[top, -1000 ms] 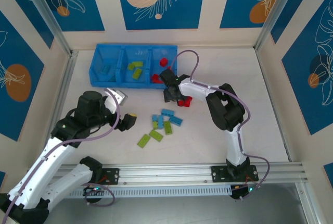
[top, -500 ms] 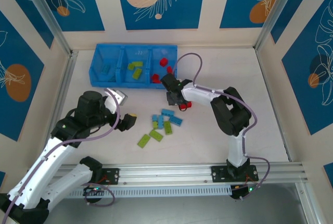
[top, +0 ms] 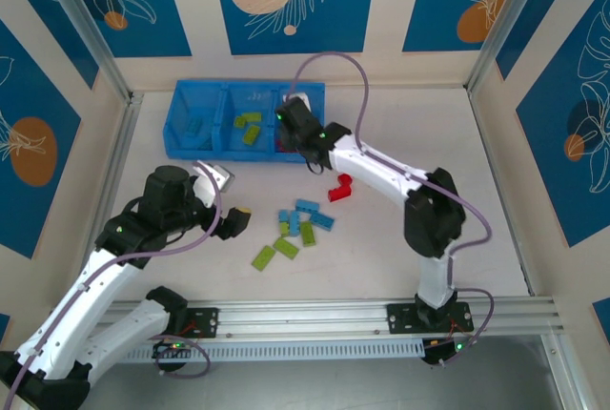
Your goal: Sort the legos into containers by color
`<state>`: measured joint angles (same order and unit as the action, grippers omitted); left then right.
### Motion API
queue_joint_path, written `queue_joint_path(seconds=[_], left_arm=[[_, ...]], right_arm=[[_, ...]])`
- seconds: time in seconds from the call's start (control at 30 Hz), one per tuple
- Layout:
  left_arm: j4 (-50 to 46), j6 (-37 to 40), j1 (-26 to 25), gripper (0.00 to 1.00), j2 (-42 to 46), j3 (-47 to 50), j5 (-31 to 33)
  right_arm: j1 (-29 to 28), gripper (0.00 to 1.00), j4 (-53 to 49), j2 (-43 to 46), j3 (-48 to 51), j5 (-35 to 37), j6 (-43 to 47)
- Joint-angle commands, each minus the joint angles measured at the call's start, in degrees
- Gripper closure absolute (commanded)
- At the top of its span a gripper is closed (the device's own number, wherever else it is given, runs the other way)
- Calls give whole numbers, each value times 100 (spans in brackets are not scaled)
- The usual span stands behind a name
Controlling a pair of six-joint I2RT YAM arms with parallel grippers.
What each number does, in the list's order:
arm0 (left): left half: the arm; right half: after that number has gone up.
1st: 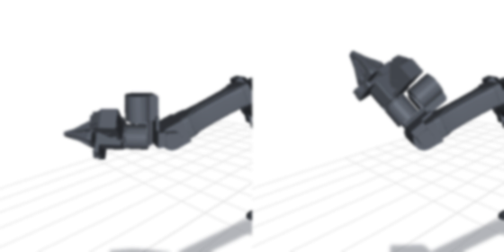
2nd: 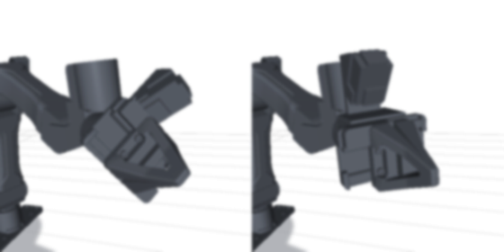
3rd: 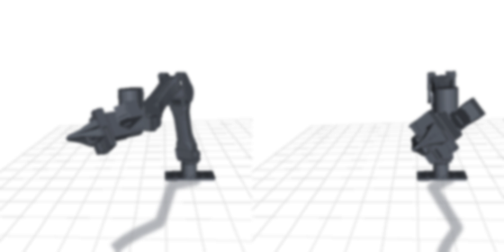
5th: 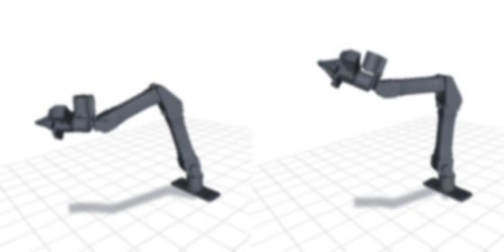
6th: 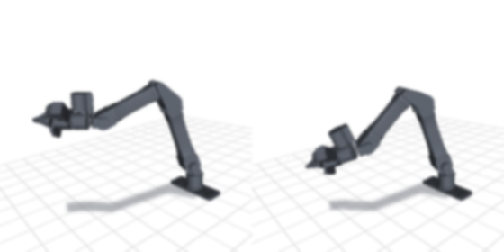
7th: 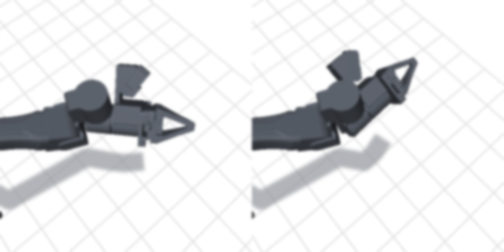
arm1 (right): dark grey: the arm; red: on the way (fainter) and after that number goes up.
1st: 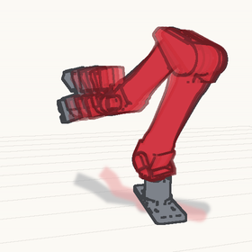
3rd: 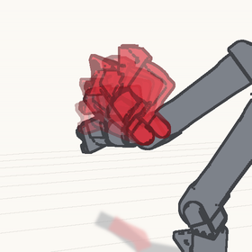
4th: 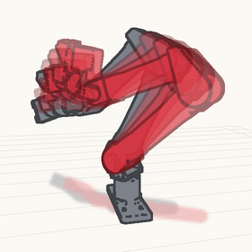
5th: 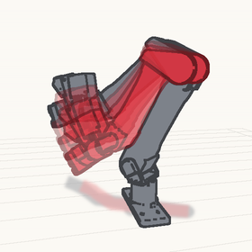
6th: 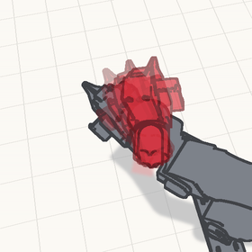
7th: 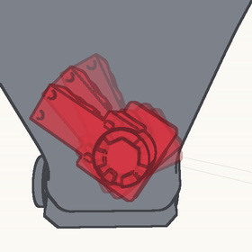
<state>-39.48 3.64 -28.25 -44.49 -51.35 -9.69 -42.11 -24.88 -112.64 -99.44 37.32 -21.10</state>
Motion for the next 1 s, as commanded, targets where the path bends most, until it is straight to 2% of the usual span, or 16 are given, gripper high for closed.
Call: queue_joint_path(seconds=[0.0, 0.07, 0.2, 0.33, 0.47, 0.63, 0.73, 0.8, 0.97], left_arm=[[28, 111, 22, 0, 14, 73, 193], [20, 111, 21, 0, 5, 81, 259], [-14, 111, 21, 0, -18, 73, 467], [-15, 93, 22, 0, -26, 81, 591], [-7, 3, 22, 0, -42, 99, 895], [10, -532, 24, 0, -321, 109, 1932], [-427, -1607, 21, 0, -788, -340, 2197], [-793, -2305, 13, 3, -1112, -588, 2039], [-461, -3371, -188, 10, -1848, -568, 571]], right_arm=[[311, 63, -333, -934, -957, 73, 454], [456, 61, -595, -1420, -1653, -171, 491], [506, 34, -1198, -2003, -3045, -512, 749], [386, 30, -1463, -1839, -3523, -526, 1042], [258, 31, -1806, -1063, -3235, -534, 939], [-134, 30, -1587, 934, -1326, -1110, 868], [-427, 30, -1388, 2285, 72, -1318, 681], [-552, 28, -1202, 3284, 1033, -1441, 313], [-597, 17, -805, 5521, 3383, -1686, -1042]])
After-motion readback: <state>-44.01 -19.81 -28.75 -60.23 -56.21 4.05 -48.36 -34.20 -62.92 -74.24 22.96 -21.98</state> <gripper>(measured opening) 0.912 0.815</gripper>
